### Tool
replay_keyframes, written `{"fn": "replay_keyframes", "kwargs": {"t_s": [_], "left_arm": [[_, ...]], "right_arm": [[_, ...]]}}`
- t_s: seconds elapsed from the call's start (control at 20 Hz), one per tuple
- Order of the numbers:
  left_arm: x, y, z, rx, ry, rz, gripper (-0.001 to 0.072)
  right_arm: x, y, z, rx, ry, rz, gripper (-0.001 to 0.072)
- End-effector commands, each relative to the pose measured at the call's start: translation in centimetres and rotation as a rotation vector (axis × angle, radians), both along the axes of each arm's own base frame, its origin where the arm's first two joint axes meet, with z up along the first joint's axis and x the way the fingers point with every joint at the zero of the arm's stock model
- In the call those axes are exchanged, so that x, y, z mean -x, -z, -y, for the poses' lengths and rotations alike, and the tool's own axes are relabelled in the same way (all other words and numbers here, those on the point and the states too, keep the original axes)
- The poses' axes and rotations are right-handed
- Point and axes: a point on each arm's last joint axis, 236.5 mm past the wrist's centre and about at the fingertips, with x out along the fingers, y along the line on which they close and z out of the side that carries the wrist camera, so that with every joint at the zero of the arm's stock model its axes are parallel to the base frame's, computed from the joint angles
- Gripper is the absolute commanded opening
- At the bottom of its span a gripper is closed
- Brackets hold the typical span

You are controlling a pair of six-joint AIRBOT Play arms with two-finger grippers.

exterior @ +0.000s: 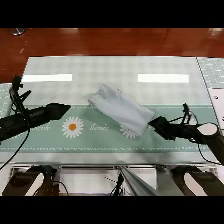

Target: Fold the shirts.

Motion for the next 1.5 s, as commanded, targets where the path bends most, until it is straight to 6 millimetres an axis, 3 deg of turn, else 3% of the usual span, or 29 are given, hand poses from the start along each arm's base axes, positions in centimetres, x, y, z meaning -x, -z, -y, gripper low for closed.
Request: {"fn": "replay_keyframes", "kwargs": {"t_s": [0.0, 0.2, 0.3, 0.35, 0.4, 0.55, 0.8, 0.95, 1.1, 1.25, 1.45], "left_arm": [[-0.4, -0.1, -0.2, 0.000, -0.016, 0.012, 0.0025], [-0.4, -0.1, -0.2, 0.001, -0.016, 0.011, 0.0026], [-0.3, -0.1, -0.2, 0.001, -0.015, 0.010, 0.0025], [-0.3, -0.1, -0.2, 0.001, -0.015, 0.010, 0.0025], [-0.3, -0.1, -0.2, 0.001, -0.015, 0.010, 0.0025], [-0.3, -0.1, -0.2, 0.001, -0.015, 0.010, 0.0025], [-0.3, -0.1, -0.2, 0.001, -0.015, 0.010, 0.0025], [-0.3, -0.1, -0.2, 0.001, -0.015, 0.010, 0.0025], [-0.3, -0.1, -0.2, 0.001, -0.013, 0.008, 0.0025], [-0.2, -0.1, -0.1, 0.001, -0.008, 0.004, 0.0026], [-0.2, 0.0, -0.1, 0.001, -0.007, 0.004, 0.0026]], "right_arm": [[-1.0, 1.3, -1.7, -0.106, 0.012, -0.015, 0.0634], [-2.8, 2.9, -4.2, -0.083, -0.104, -0.054, 0.0633], [-4.4, 2.6, -5.9, -0.087, -0.163, -0.044, 0.0585], [-5.3, 1.9, -6.8, -0.094, -0.208, -0.021, 0.0403], [-6.2, 0.5, -7.8, -0.099, -0.284, 0.038, 0.0021], [-9.7, -4.6, -9.7, -0.077, -0.409, 0.176, 0.0027], [-15.5, -15.5, -9.0, 0.078, -0.521, 0.372, 0.0027], [-17.8, -21.7, -7.5, 0.186, -0.523, 0.477, 0.0027], [-19.3, -26.5, -4.1, 0.263, -0.463, 0.534, 0.0027], [-19.9, -29.5, 0.7, 0.298, -0.372, 0.531, 0.0027], [-18.6, -31.9, 8.6, 0.339, -0.225, 0.481, 0.0027]]}}
